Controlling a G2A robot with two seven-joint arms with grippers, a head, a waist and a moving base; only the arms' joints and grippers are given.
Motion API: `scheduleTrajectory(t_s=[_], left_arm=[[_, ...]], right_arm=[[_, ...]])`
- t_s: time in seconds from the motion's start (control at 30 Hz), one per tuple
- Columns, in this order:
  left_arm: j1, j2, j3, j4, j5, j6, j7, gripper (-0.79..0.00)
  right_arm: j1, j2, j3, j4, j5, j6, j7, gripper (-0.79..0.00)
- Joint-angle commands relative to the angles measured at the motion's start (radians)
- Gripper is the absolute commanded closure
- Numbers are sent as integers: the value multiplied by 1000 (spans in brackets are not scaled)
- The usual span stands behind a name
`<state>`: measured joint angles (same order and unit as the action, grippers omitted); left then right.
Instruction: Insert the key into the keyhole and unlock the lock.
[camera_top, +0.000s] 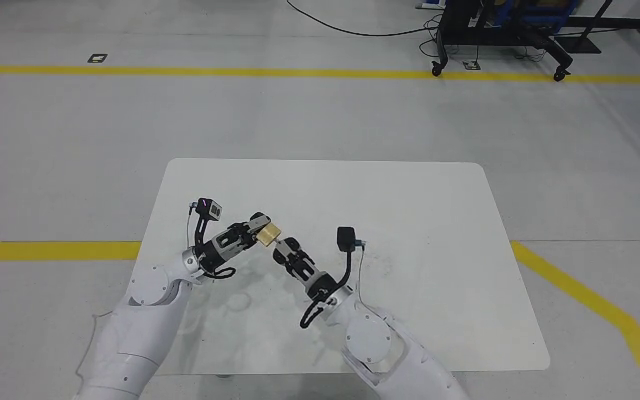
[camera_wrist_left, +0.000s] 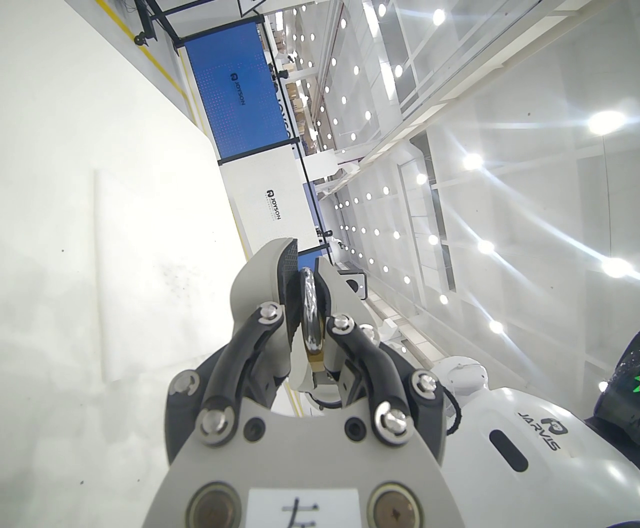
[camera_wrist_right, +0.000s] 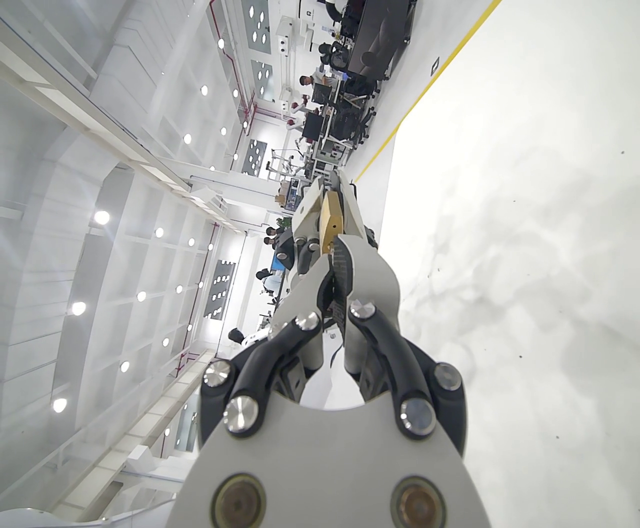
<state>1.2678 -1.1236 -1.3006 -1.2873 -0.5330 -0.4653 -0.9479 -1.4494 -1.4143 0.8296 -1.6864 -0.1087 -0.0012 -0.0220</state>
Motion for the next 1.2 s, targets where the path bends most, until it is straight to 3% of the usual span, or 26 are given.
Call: scheduleTrajectory(t_s=[0.0,0.23,0.27,0.3,0.33,0.93,1.03,1.07,1.13,1.17], left_arm=[[1,0,1,-2,1,-1,-1,0],[1,0,3,-3,1,0,-6,0],[1,0,3,-3,1,0,-6,0],[1,0,3,-3,0,-1,-6,0],[1,0,2,-2,-1,-1,-5,0],[-8,2,-15,15,-22,1,-11,0],[-11,1,-15,18,-26,-12,-16,0],[-12,1,-15,19,-30,-16,-21,0],[-15,1,-15,21,-45,-21,-36,0],[-16,0,-13,23,-59,-20,-51,0]], right_arm=[[5,-2,0,2,9,4,3,0],[12,-8,0,8,22,7,15,0],[12,-9,1,8,23,7,15,-28],[12,-9,1,8,25,7,17,-443],[10,-10,3,6,28,2,18,-785],[-5,-7,18,-3,21,-30,25,-785],[-19,-5,46,-27,231,-23,173,-785],[-21,-3,65,-32,308,-13,230,-576],[-21,3,105,-39,440,19,338,-372],[-19,6,123,-39,479,38,382,-360]])
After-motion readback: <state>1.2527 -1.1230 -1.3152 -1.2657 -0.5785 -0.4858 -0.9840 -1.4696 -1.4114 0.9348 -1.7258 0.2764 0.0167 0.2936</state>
